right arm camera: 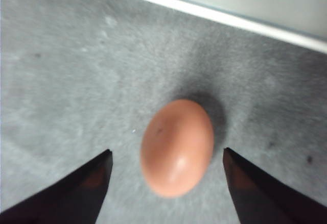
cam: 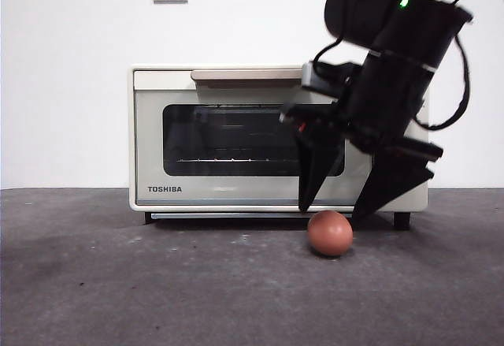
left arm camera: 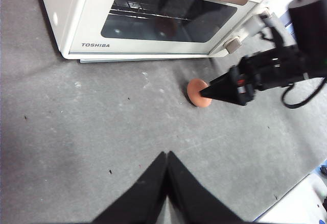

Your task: Eggoven

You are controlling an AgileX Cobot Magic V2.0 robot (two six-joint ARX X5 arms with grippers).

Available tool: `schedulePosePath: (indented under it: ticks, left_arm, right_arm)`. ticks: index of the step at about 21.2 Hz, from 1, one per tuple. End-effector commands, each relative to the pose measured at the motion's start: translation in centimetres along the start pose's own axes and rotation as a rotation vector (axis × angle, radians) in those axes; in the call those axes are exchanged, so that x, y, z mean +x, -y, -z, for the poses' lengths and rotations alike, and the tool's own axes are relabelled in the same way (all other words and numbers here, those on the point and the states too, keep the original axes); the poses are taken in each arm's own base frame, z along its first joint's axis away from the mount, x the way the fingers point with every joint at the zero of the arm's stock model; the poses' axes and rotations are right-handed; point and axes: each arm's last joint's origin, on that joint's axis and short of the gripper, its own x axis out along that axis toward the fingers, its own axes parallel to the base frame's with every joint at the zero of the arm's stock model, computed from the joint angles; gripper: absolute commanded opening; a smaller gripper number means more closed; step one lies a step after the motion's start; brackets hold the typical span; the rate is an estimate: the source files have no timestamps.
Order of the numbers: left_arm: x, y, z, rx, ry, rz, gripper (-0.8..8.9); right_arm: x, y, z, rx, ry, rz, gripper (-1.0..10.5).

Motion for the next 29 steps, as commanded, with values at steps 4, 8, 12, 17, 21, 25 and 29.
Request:
schedulePosePath:
  ticks: [4,8,12,17,21,25,29]
  left_arm:
    - [-0.3,0.4,-0.6,0.042,0.026,0.011,0.07]
    - [-0.3,0.4,-0.6,0.042,0.026,0.01,0.07]
    - [-0.3,0.4,-0.6,0.042,0.026,0.01,0.07]
    - [-0.3,0.4,-0.6,0.042,0.026,0.011,0.07]
    - [-0.3,0.4,-0.7,0.046,0.032,0.011,0.07]
    - [0.1,0.2,-1.1,0.045,0.025,0.015,0.07]
    - [1.4,0.2,-2.0,0.049,0.029,0.04,0.07]
  right_arm:
    - [2.2,-0.1,-0.3,0.006,-0.029,0.031,3.5]
    - [2.6,-0.1,-0.6,0.002,-0.002,0.023,3.4]
    - [2.8,0.0,-0.5,0.007,-0.015,0.028,2.6]
    - [3.5,0.2,-0.1,0.017,-0.056,0.038,1.6]
    - [3.5,0.2,0.0,0.012,-0.065,0.041,0.1]
    - [2.6,0.0,-0.2,-0.014,-0.04,0.032,0.0]
    - [-0.5,-0.8,-0.5,-0.054,0.017,0.009,0.0]
